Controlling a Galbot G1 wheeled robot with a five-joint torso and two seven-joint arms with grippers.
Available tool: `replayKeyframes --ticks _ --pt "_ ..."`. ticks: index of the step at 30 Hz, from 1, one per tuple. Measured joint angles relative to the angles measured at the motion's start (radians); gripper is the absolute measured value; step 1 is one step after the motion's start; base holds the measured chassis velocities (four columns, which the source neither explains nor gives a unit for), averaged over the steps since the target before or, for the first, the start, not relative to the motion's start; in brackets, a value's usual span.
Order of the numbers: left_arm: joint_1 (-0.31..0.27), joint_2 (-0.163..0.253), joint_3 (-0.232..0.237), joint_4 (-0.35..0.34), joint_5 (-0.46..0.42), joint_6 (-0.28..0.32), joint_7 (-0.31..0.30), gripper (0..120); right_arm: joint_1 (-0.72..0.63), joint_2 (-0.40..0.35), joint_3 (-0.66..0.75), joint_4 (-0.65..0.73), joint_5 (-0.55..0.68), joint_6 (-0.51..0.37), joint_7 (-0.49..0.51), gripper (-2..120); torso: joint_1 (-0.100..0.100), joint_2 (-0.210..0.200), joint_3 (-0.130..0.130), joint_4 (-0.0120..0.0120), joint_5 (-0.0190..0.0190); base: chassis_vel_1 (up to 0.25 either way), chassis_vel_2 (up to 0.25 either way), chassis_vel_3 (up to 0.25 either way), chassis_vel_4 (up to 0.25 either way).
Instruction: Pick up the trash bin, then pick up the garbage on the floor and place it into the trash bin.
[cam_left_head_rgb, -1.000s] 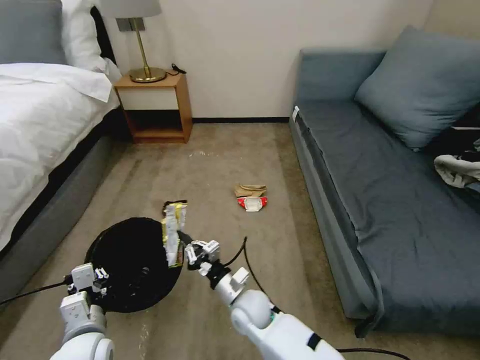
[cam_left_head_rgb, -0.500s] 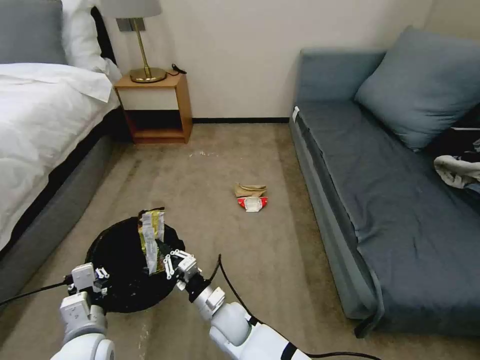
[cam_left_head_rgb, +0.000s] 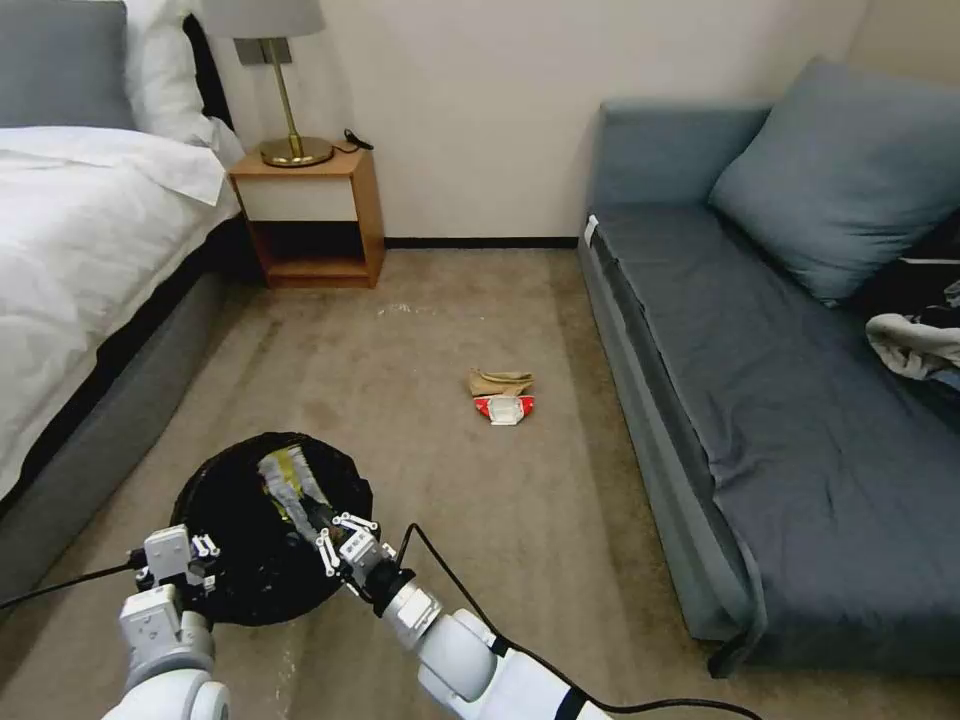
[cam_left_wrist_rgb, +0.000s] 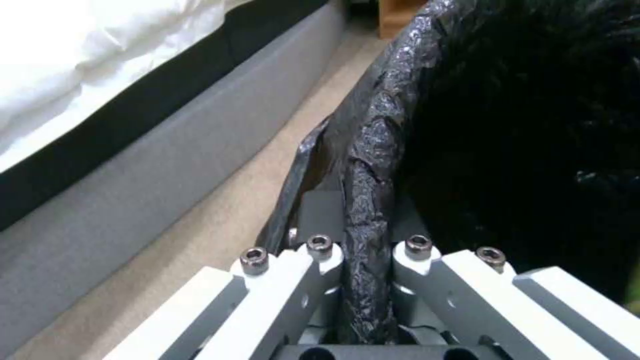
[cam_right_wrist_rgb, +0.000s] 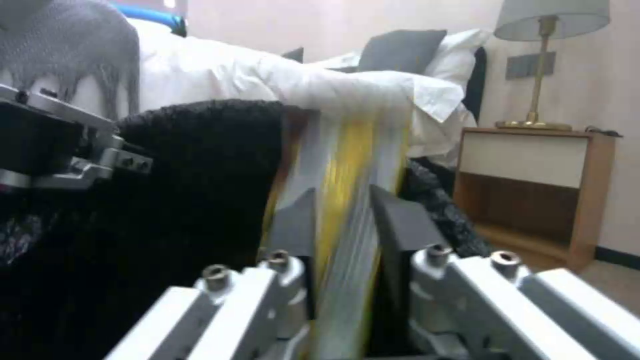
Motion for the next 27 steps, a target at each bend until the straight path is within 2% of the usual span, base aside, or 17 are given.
replayKeyframes --ticks 2,3,5,8,9,13,14,16,17,19,22,26,27 --pt "-0.002 0.000 0.001 0.000 0.002 0.000 0.000 4 -0.001 -0.005 0.004 0.006 0.010 -0.004 -0.007 33 0.000 0.000 0.000 -0.0003 0.0013 0.000 0.000 0.000 0.000" --pt "-0.002 0.000 0.001 0.000 0.002 0.000 0.000 4 -0.001 -0.005 0.004 0.006 0.010 -0.004 -0.007 33 0.000 0.000 0.000 -0.0003 0.0013 0.000 0.000 0.000 0.000" --pt "-0.003 -0.001 0.002 0.006 0.004 0.000 0.001 4 -0.001 -0.008 0.012 0.018 0.022 -0.008 -0.017 45 0.000 0.000 0.000 -0.0014 0.0017 0.000 0.000 0.000 0.000" --pt "-0.004 -0.001 0.002 0.008 0.005 0.000 0.001 4 0.002 -0.010 0.017 0.027 0.027 -0.012 -0.024 51 0.000 0.000 0.000 -0.0018 0.0020 0.000 0.000 0.000 0.000" --pt "-0.004 -0.001 0.002 0.010 0.005 0.000 0.001 4 0.005 -0.013 0.021 0.036 0.031 -0.013 -0.033 59 0.000 0.000 0.000 -0.0020 0.0018 0.000 0.000 0.000 0.000" --pt "-0.004 0.001 0.001 0.010 0.005 -0.001 0.001 4 0.025 -0.024 0.055 0.057 0.041 -0.013 -0.066 70 0.000 0.000 0.000 -0.0016 0.0005 0.000 0.000 0.000 0.000" --pt "-0.004 0.002 0.000 0.011 0.005 -0.001 0.001 4 0.033 -0.030 0.080 0.066 0.043 -0.009 -0.095 77 0.000 0.000 0.000 -0.0012 0.0004 0.000 0.000 0.000 0.000" --pt "-0.004 0.004 -0.002 0.011 0.004 -0.001 0.001 4 0.046 -0.040 0.127 0.078 0.036 0.000 -0.128 83 0.000 0.000 0.000 -0.0010 0.0001 0.000 0.000 0.000 0.000" --pt "-0.004 0.004 -0.002 0.011 0.004 -0.001 0.001 4 0.046 -0.040 0.127 0.078 0.036 0.000 -0.128 83 0.000 0.000 0.000 -0.0010 0.0001 0.000 0.000 0.000 0.000" --pt "-0.003 0.005 -0.003 0.011 0.002 -0.001 0.001 4 0.056 -0.059 0.206 0.090 0.001 0.000 -0.153 95 0.000 0.000 0.000 -0.0010 0.0000 0.000 0.000 0.000 0.000" --pt "-0.003 0.006 -0.003 0.010 0.000 -0.001 0.001 4 0.056 -0.072 0.231 0.097 -0.008 -0.011 -0.142 98 0.000 0.000 0.000 -0.0010 -0.0001 0.000 0.000 0.000 0.000" --pt "-0.003 0.008 -0.005 0.012 -0.005 -0.003 0.001 4 0.029 -0.117 0.303 0.144 0.002 -0.088 -0.047 100 0.000 0.000 0.000 -0.0010 -0.0001 0.000 0.000 0.000 0.000" --pt "-0.003 0.009 -0.006 0.016 -0.009 -0.003 0.001 4 -0.003 -0.138 0.370 0.188 0.033 -0.122 -0.004 100 0.000 0.000 0.000 -0.0010 -0.0001 0.000 0.000 0.000 0.000"
